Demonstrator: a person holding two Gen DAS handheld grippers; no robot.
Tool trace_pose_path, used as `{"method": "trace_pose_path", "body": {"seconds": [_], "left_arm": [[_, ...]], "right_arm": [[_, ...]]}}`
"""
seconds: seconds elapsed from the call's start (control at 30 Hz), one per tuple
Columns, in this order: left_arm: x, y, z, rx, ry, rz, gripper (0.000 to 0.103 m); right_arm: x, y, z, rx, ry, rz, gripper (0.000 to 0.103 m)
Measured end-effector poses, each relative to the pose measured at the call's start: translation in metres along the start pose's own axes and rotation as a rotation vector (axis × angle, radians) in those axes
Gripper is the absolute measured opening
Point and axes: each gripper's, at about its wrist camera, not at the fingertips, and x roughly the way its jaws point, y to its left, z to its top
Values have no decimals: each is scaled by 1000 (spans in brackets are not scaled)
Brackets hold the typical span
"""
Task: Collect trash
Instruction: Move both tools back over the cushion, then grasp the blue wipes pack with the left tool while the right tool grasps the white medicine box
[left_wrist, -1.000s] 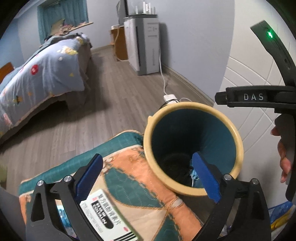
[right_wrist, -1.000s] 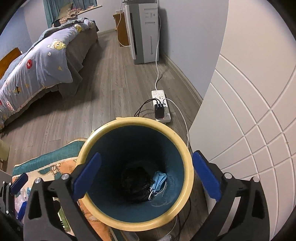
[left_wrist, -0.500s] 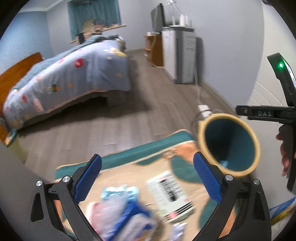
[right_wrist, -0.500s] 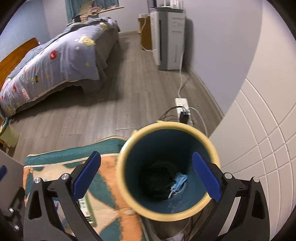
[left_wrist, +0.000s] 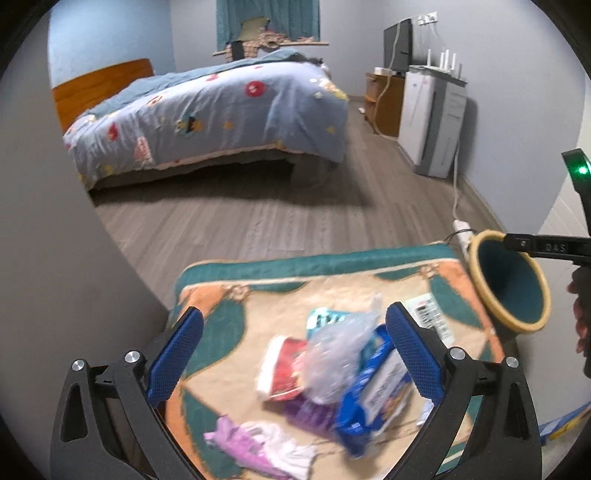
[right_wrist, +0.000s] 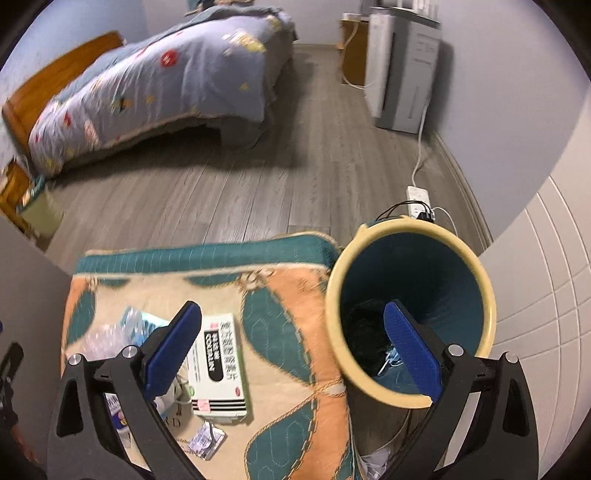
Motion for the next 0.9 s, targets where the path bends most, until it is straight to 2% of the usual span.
{"method": "trace_pose_path", "body": {"seconds": [0.13, 0.27, 0.43, 0.57, 0.77, 0.83, 0.9], "left_arm": [[4, 17, -7, -46, 21, -15, 98], [11, 18, -17, -75, 52, -76, 98], [25, 2, -31, 1, 118, -85, 98], [31, -10, -34, 19, 142, -147, 98], [47, -33, -38, 98, 191, -176, 95], [53, -40, -41, 130, 215, -189, 92], [57, -46, -43, 164, 236, -210, 73]], "right_arm": [[9, 11, -10, 28, 39, 35, 97], [26, 27, -22, 16, 94, 47, 97], [37, 37, -34, -14, 125, 28, 97], [48, 39, -41, -26, 151, 10, 97], [67, 41, -48, 1, 199, 38, 97], [74, 44, -48, 3, 213, 39, 97], [83, 49, -48, -9, 227, 38, 97]]}}
